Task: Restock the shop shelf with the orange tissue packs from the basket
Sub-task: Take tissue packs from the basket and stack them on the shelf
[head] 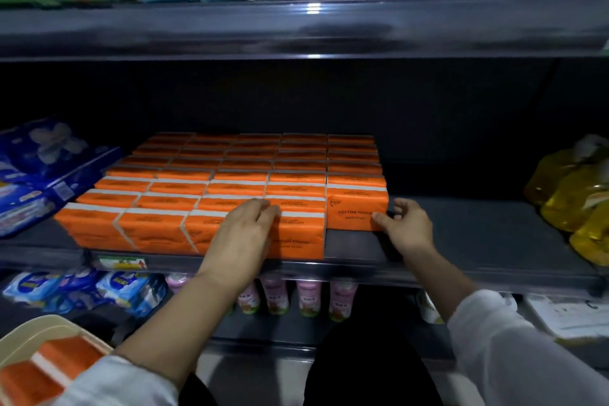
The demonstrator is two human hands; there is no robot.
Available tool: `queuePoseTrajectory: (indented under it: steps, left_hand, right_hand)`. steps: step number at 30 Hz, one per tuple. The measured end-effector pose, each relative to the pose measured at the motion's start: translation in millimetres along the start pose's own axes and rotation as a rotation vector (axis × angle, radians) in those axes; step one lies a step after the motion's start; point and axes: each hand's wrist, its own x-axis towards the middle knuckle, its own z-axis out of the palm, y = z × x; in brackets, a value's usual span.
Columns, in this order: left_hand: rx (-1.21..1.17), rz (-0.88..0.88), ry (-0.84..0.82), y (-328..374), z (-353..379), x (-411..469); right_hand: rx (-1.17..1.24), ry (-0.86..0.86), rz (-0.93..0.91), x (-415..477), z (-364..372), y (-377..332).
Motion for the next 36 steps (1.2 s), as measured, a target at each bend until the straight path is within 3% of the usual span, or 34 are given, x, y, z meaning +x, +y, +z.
queuePoseTrajectory:
  steps: [5, 10, 14, 22, 27, 36]
  left_hand:
    - [0.076, -0.015, -0.054, -8.6, -22.7, -14.5]
    - [0.144, -0.065, -0.065, -23.6, -57.9, -41.7]
    - [0.243, -0.194, -0.128, -53.6, -84.0, -88.7]
    - [0.330, -0.655, -0.344, -149.0, -123.7, -234.8]
    - [0.292, -0.886, -0.389, -185.8, -120.8, -318.0]
    - [0.104, -1.078, -0.460, -227.1, -57.9, -369.9]
  right_hand:
    - [-0.032, 0.061, -0.055, -16.7, -12.2, -17.0]
    - [-0.014, 0.075, -0.240, -51.3, -10.9, -51.0]
    - [-0.027, -0.087, -0.393, -89.0, 22.5, -80.5]
    - [-0.013, -0.499, -0.529, -178.5, 138.4, -131.6]
    - [0.024, -0.703, -0.491, -234.6, 206.5, -140.2]
    - [-0.016, -0.823, -0.376, -287.0, 309.3, -107.9]
